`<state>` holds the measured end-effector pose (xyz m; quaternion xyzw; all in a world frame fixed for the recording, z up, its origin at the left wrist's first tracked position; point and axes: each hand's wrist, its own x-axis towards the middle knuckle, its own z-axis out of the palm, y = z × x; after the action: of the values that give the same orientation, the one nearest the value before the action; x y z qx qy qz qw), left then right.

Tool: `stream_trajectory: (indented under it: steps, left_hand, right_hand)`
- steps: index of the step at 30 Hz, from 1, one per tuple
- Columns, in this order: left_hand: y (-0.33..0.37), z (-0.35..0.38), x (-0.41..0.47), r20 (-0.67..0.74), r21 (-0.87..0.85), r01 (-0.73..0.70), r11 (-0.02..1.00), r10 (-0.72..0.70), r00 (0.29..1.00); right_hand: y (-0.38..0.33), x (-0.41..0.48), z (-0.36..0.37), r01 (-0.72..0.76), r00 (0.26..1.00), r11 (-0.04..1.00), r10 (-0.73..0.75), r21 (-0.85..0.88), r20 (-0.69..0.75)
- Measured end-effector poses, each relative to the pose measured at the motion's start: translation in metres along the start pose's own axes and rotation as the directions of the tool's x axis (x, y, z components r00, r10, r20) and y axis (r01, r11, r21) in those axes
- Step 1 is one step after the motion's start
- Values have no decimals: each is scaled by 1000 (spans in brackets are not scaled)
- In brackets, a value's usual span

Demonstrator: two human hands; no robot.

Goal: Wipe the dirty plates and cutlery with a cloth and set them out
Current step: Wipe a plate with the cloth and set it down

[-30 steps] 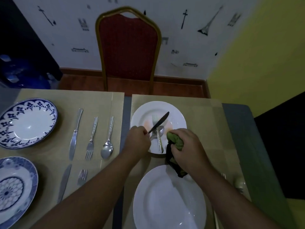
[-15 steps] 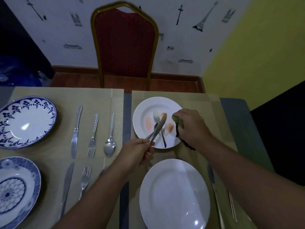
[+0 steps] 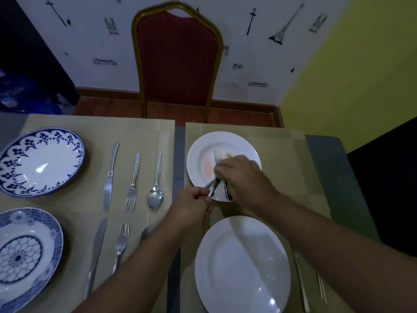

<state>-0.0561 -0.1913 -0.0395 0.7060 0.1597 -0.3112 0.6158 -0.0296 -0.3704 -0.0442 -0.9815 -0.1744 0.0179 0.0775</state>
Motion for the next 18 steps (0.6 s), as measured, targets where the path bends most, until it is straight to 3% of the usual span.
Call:
stream_trajectory:
  steps: [3,6,8,12,18]
  left_hand:
    - [-6,-1,-5,17,-9,48,999,-48,999]
    - [-9,0,-4,19,2,84,996,-84,996]
    - [-11,1,-1,11,-24,113,993,-112,994]
    - [-11,7,3,37,-239,216,947,-213,976]
    - [-17,8,0,-22,-97,86,992,-88,996]
  right_hand:
    - [32,14,-7,-197,980,979,199,-56,28]
    - [44,4,-12,-336,936,935,345,112,-75]
    - [33,-9,-14,-306,937,934,330,184,-118]
    - [3,-32,-11,-203,961,940,246,273,-130]
    - [-26,-40,-7,-50,986,985,76,165,-151]
